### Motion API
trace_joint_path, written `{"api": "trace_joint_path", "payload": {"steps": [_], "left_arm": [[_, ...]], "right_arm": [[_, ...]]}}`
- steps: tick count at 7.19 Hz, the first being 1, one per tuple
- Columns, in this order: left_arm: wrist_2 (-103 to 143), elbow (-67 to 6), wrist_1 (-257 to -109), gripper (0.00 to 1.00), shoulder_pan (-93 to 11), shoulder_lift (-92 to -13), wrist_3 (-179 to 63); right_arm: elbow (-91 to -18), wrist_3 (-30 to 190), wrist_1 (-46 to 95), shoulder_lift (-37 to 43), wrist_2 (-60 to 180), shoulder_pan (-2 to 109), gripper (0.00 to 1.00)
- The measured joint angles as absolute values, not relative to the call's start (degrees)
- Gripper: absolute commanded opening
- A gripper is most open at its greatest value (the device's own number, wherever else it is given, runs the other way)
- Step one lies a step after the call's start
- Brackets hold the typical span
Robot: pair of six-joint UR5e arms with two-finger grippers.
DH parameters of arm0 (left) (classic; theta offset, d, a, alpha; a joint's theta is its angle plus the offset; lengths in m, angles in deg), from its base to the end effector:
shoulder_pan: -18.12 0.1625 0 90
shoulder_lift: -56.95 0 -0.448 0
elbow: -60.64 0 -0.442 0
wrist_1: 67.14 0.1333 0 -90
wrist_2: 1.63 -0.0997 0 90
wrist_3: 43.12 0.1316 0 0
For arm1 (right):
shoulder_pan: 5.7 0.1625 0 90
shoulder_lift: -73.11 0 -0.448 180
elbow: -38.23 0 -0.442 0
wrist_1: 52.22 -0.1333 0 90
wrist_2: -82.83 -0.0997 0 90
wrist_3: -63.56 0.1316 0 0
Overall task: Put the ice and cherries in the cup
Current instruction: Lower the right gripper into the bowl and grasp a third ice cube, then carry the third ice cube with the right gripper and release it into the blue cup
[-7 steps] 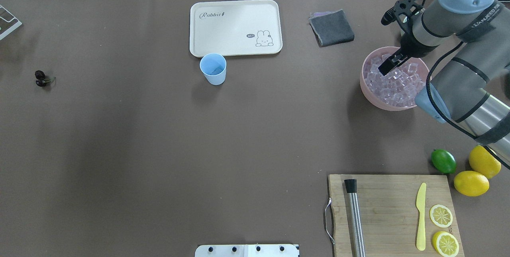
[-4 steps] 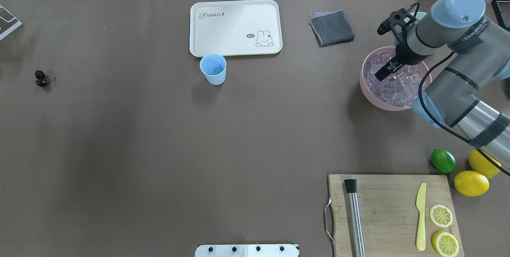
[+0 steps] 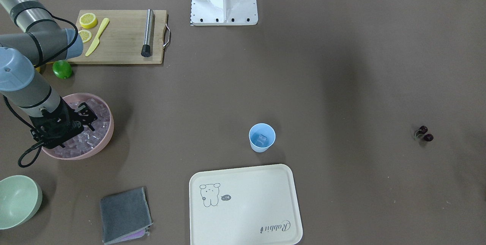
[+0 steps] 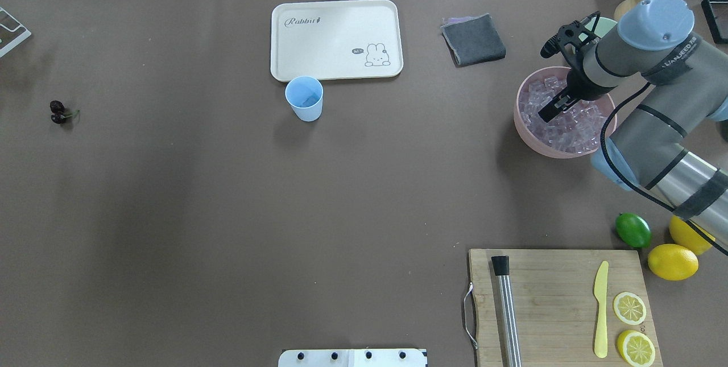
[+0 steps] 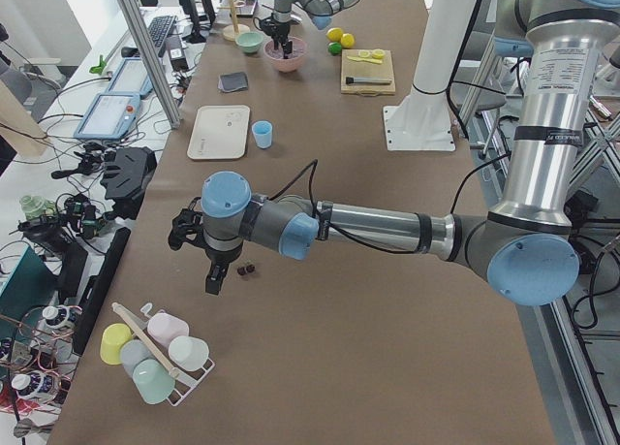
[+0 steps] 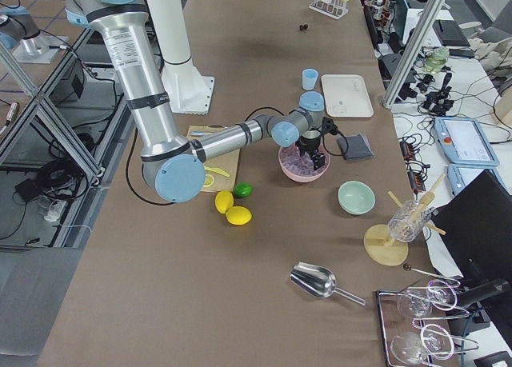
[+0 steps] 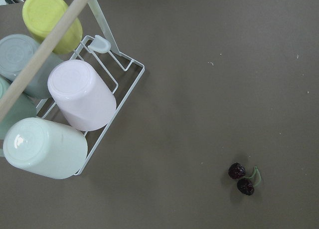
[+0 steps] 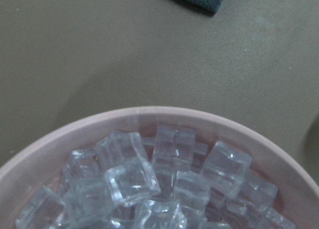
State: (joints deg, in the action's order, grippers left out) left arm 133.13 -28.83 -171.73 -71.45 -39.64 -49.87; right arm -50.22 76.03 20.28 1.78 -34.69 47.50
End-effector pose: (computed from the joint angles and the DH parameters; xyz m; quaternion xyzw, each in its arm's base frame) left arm -0.0360 -0.6175 0.6132 0.1420 0.3842 0.0180 0.9121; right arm -0.3698 -0.6153 0.4962 0.1680 -0.3269 -0.2646 0.8916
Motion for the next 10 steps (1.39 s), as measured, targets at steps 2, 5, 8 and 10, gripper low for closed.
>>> {"api": "trace_joint_path", "payload": {"steps": [2, 5, 8, 10], "left_arm": [[133.11, -28.8, -171.72, 0.98, -71.45, -39.73, -49.86], [133.13, -29.23, -171.78, 0.98, -71.45, -39.66, -49.91], [133.12, -29.51, -171.83, 0.98, -71.45, -39.55, -49.97], [133.13, -29.65, -171.85, 0.98, -71.46, -39.5, -49.97]], "right_arm": [[-50.62, 76.04, 20.24, 1.78, -34.75, 47.52, 0.43], [-50.91, 75.74, 20.24, 1.81, -34.82, 47.58, 0.07], [-51.15, 75.84, 20.22, 1.83, -34.83, 47.73, 0.0], [-54.0, 75.94, 21.67, 1.93, -36.39, 49.61, 0.0]]}}
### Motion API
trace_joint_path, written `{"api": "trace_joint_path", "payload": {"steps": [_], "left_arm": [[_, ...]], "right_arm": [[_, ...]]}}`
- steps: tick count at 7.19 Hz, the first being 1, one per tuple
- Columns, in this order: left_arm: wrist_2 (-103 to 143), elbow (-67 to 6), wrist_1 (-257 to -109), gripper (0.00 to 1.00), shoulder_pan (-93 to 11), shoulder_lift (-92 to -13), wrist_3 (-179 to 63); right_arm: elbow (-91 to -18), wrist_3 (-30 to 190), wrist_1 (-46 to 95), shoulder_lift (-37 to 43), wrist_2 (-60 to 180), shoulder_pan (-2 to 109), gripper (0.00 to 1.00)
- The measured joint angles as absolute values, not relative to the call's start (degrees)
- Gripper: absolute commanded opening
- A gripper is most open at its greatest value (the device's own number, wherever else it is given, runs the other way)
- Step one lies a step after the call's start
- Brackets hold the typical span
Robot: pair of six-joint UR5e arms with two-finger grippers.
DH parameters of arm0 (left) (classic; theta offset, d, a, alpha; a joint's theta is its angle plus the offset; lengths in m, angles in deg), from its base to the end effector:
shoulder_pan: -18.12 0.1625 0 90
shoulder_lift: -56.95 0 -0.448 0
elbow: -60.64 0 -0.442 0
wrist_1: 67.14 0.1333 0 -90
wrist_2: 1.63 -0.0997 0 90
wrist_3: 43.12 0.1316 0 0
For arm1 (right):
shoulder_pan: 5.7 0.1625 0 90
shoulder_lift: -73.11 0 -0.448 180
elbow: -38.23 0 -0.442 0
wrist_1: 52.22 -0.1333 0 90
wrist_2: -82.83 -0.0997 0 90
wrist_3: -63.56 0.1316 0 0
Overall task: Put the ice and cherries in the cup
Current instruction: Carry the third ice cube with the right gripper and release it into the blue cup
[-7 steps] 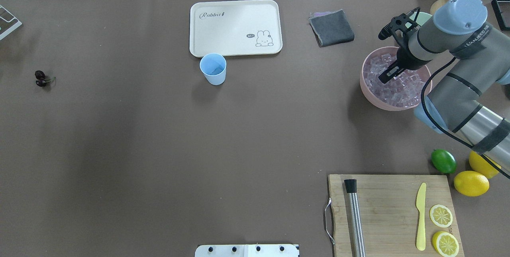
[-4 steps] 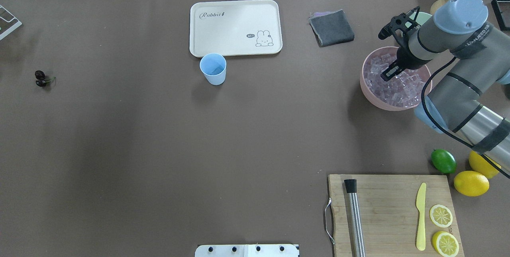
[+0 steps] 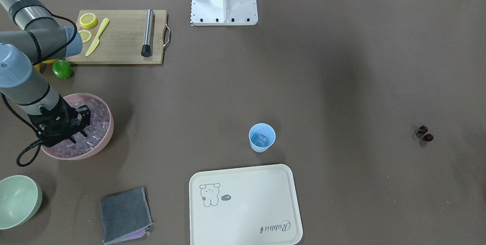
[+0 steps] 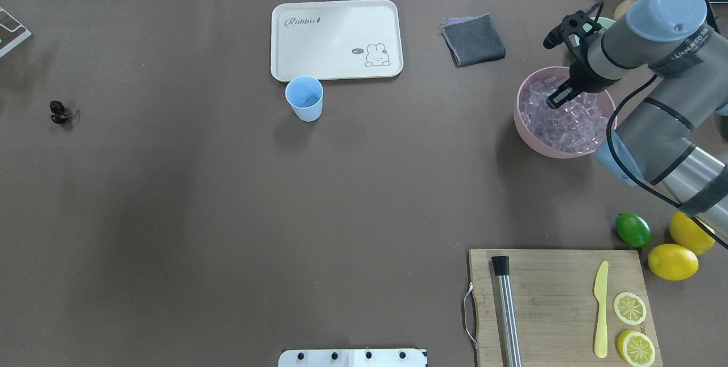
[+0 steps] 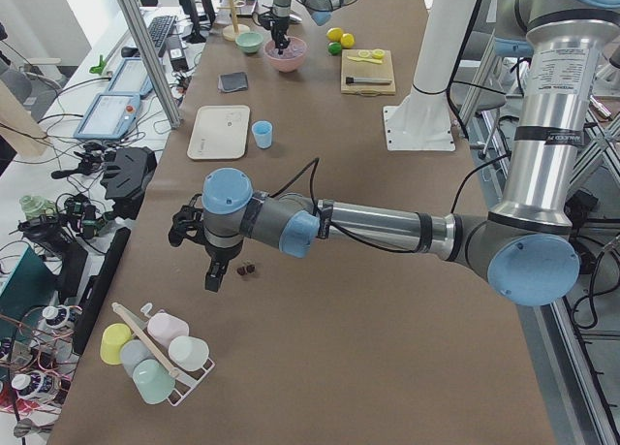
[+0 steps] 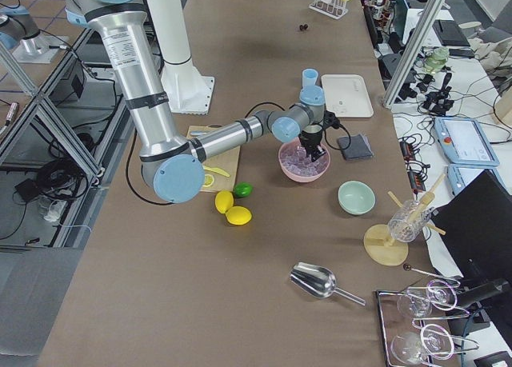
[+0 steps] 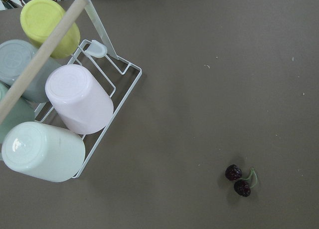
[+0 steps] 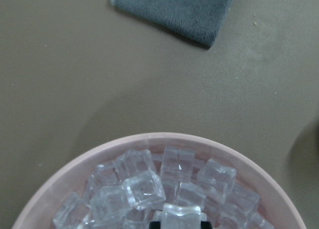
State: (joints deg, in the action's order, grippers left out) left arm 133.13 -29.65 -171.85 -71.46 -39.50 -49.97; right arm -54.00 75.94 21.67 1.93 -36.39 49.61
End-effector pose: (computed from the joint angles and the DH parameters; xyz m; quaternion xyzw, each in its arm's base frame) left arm -0.0361 -0.6165 0.6063 0.1480 0.3843 0.0198 0.9111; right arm -0.3449 -0.6197 0.4591 0.1872 -0.3423 -0.2563 0.8844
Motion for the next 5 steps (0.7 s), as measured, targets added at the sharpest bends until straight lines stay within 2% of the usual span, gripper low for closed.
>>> {"api": "trace_joint_path", "payload": {"steps": [2, 3, 4, 5], "left_arm": [[133.33, -29.76, -171.85, 0.98, -71.5, -39.37, -49.97], [133.41, -29.77, -171.86, 0.98, -71.48, -39.32, -49.97], [133.44, -29.69, -171.83, 0.98, -71.46, -39.32, -49.97], [133.44, -29.52, -171.82, 0.98, -71.45, -39.34, -49.95]], "right_arm": [[-59.59, 77.45, 28.74, 4.17, -40.21, 51.7, 0.0], [-60.54, 81.71, 32.29, 7.83, -40.23, 50.13, 0.0], [-59.68, 88.05, 34.65, 12.75, -37.82, 46.22, 0.0], [-55.46, 95.5, 35.67, 19.9, -33.38, 41.62, 0.0]]}}
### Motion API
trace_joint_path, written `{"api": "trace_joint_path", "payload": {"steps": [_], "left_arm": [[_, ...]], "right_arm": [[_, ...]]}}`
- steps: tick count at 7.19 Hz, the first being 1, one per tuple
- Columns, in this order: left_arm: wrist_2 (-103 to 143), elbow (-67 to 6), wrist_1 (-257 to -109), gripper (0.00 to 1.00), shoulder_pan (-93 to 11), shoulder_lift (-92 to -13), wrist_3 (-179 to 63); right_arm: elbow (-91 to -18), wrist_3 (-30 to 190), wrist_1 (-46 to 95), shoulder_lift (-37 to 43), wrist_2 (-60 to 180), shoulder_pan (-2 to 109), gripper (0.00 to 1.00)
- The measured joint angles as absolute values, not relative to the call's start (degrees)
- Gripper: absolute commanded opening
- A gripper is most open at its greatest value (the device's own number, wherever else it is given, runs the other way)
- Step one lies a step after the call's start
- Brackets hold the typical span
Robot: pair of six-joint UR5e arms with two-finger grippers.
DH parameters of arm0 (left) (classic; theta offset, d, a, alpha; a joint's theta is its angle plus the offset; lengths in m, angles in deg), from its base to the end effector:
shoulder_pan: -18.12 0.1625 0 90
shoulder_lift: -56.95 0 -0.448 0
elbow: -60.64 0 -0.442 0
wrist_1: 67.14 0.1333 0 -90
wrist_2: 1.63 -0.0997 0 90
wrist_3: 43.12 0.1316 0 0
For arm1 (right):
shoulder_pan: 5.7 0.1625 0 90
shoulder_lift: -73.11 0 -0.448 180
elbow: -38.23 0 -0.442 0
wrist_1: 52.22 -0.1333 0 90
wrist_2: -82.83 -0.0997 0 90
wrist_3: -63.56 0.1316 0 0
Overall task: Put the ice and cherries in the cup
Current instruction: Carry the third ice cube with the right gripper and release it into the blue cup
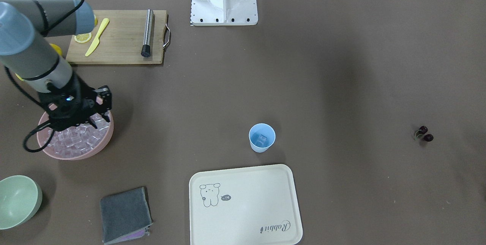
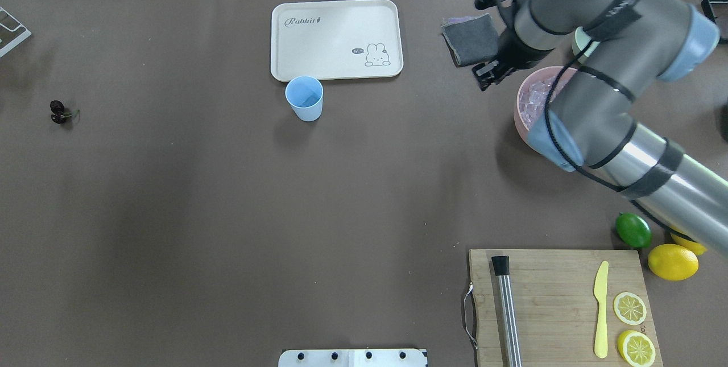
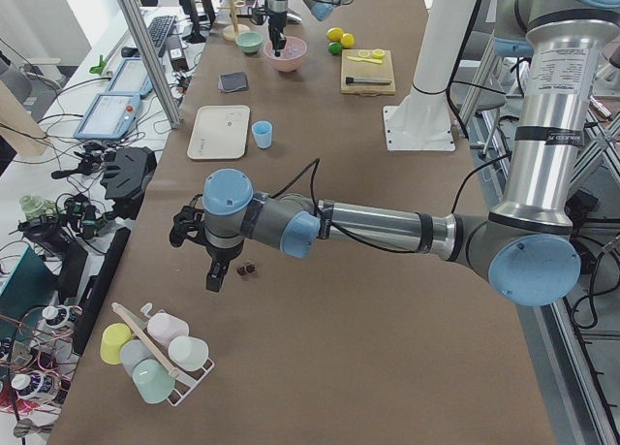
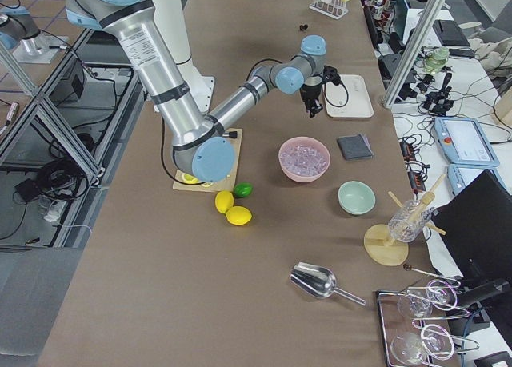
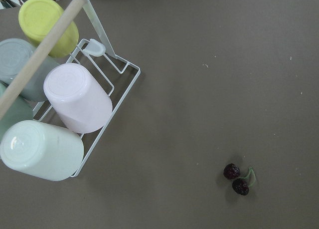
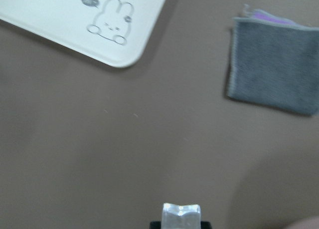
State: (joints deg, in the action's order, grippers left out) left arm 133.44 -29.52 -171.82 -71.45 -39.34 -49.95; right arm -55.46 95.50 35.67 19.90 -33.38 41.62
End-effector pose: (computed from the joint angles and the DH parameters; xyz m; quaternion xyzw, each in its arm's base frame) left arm -0.0355 -0.6151 0.6089 0.1452 0.3867 0.0195 0.9105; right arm -0.4585 -0.6081 0.2538 0.1533 -0.3824 -0.1669 0.8958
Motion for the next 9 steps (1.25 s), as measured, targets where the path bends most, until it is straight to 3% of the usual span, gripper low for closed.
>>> {"api": "trace_joint_path", "payload": {"steps": [3, 5, 9], "left_arm": [[133.36, -29.2, -171.81, 0.98, -71.44, -39.44, -49.91], [133.3, -29.29, -171.81, 0.98, -71.45, -39.46, -49.95], [133.46, -29.49, -171.81, 0.98, -71.42, -40.01, -49.95]], "right_arm": [[-34.85, 112.2, 35.41, 43.26, -24.73, 33.51, 0.0], [-28.87, 116.57, 30.6, 47.89, -21.75, 31.6, 0.0], [-22.54, 119.29, 21.24, 49.33, -17.19, 29.12, 0.0]]}}
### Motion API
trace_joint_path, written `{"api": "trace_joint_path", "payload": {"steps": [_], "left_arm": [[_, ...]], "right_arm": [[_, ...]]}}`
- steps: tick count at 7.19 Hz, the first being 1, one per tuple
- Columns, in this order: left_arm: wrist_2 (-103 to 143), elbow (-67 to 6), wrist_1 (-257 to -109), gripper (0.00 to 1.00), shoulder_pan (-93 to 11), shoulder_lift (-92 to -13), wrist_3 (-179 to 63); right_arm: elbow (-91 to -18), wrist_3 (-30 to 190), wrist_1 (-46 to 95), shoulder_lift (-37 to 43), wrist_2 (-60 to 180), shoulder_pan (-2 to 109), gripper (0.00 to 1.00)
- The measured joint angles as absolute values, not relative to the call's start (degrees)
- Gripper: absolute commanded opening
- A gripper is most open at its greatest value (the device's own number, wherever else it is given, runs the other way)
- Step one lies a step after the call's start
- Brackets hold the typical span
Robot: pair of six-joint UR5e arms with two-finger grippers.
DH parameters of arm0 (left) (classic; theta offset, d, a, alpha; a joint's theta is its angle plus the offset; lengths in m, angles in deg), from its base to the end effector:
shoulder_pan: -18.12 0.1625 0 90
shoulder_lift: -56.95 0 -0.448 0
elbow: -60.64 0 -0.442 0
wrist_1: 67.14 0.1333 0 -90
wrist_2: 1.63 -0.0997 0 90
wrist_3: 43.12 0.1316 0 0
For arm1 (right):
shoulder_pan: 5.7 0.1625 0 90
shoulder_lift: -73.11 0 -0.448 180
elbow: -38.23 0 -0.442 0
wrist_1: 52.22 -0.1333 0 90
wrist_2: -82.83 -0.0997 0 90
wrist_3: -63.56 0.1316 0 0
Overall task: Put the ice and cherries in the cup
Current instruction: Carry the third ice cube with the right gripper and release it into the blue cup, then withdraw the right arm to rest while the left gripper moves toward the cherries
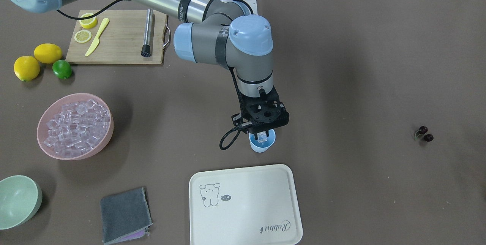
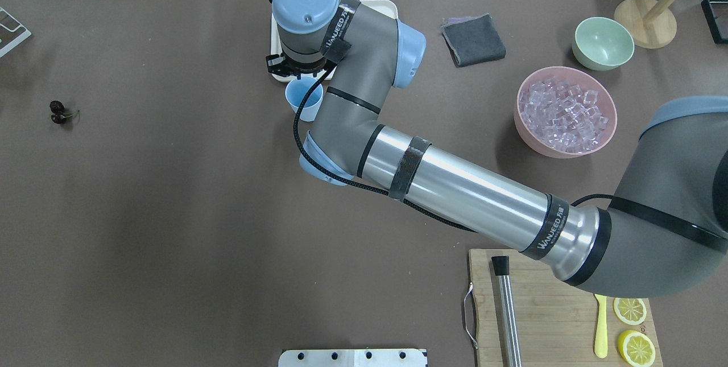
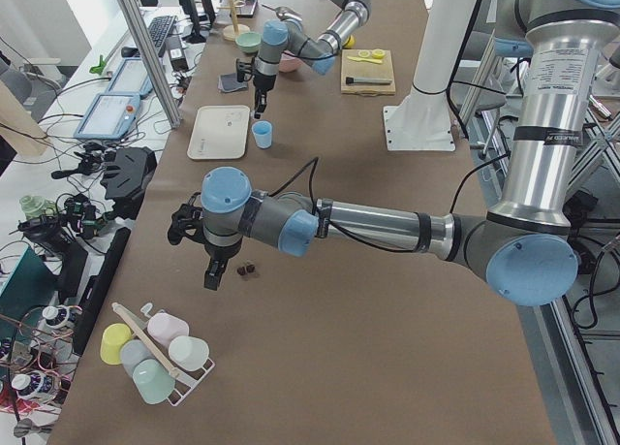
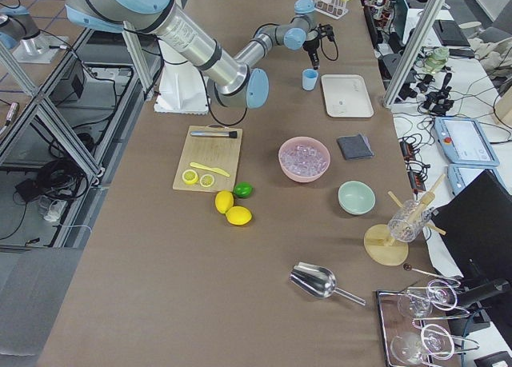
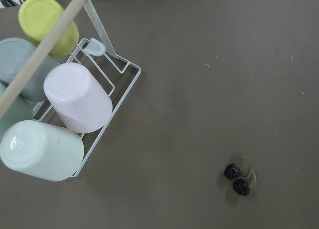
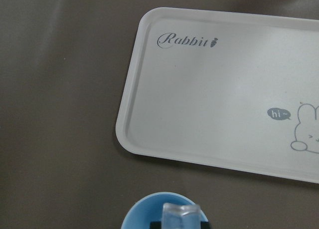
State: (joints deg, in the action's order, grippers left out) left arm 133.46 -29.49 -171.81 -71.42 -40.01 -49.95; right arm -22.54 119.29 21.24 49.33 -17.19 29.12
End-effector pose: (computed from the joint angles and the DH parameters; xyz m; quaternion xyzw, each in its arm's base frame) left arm -0.0351 -0.6202 0.6020 0.1500 0.3868 0.0219 0.9096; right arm -0.6976 -0.6197 0.0741 0.1902 -0.4137 -0.0351 0.8896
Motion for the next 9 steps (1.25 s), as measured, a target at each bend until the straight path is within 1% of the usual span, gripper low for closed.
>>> {"api": "trace_joint_path", "payload": {"steps": [1, 2, 3, 4, 5, 6, 8, 9], "left_arm": [[133.48, -29.48, -171.81, 0.98, -71.39, -40.24, -49.9], [133.5, -29.32, -171.81, 0.98, -71.34, -40.51, -49.89], [133.46, -29.11, -171.83, 0.98, -71.25, -40.6, -49.82], [133.36, -29.07, -171.97, 0.98, -70.99, -40.57, -49.72], [133.24, -29.09, -173.29, 0.98, -70.6, -39.87, -49.57], [133.21, -29.12, -176.72, 0.98, -70.41, -38.33, -49.61], [133.35, -28.83, -181.38, 0.98, -70.19, -36.64, -50.98], [133.42, -28.75, -180.66, 0.98, -69.36, -37.01, -52.83]], "right_arm": [[-22.25, 119.34, 21.02, 49.35, -15.69, 28.14, 0.0], [-22.13, 119.36, 20.95, 49.33, -14.21, 27.27, 0.05], [-22.1, 119.35, 20.92, 49.27, -13.47, 26.79, 0.4], [-22.09, 119.31, 20.91, 49.23, -13.13, 26.6, 0.72], [-22.11, 119.28, 20.93, 49.18, -12.93, 26.58, 0.94], [-22.16, 119.23, 20.96, 49.15, -12.61, 26.56, 0.98], [-22.83, 118.89, 21.16, 48.99, -12.19, 26.87, 0.98], [-25.28, 118.19, 21.44, 47.24, -13.54, 28.04, 0.98]]}}
